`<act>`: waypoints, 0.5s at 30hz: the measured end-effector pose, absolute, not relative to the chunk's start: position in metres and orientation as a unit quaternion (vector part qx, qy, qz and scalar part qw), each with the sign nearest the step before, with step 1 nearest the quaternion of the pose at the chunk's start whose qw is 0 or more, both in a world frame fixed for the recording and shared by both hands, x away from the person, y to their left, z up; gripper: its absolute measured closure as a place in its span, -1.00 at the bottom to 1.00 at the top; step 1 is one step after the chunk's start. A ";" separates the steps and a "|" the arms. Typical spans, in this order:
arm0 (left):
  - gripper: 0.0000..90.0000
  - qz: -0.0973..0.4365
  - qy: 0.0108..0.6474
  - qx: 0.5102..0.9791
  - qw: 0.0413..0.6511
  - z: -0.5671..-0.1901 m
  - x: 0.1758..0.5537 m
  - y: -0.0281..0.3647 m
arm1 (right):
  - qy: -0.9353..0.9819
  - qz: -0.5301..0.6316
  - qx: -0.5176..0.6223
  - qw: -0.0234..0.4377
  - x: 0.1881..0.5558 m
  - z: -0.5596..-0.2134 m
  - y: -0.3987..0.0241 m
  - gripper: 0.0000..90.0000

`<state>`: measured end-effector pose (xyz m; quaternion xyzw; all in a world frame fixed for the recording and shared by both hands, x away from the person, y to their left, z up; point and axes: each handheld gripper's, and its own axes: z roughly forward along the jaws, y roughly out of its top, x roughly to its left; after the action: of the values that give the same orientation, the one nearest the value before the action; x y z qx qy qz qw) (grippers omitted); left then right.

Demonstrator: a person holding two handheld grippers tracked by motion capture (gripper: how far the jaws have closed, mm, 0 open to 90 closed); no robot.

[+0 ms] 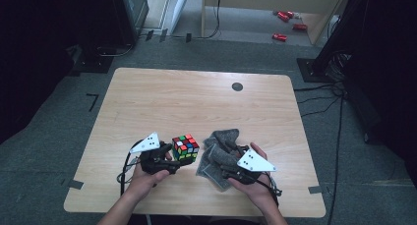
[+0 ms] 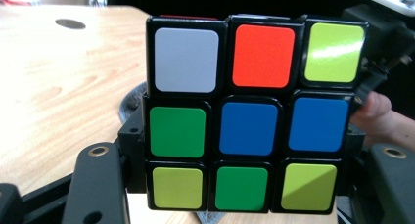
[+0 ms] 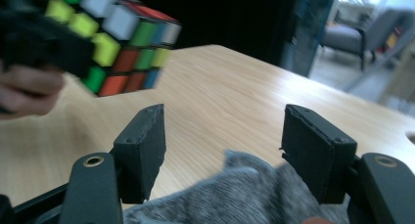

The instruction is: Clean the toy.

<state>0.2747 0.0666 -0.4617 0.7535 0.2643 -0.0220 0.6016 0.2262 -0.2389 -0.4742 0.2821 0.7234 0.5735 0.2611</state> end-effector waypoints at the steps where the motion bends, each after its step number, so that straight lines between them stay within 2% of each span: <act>1: -0.25 -0.027 0.267 0.755 0.599 -0.462 0.276 0.067 | 0.726 0.577 0.268 0.262 0.226 -0.475 -0.236 -0.26; 8: -0.25 -0.087 0.263 0.759 0.588 -0.462 0.284 0.069 | 0.736 0.588 0.191 0.276 0.219 -0.483 -0.217 -0.35; 15: -0.25 -0.120 0.256 0.766 0.578 -0.463 0.289 0.065 | 0.743 0.587 0.146 0.286 0.216 -0.488 -0.204 -0.44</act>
<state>0.2885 0.0652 -0.4627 0.7656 0.2556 -0.1199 0.5781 0.2159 -0.2042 -0.4885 0.1464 0.7431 0.5871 0.2857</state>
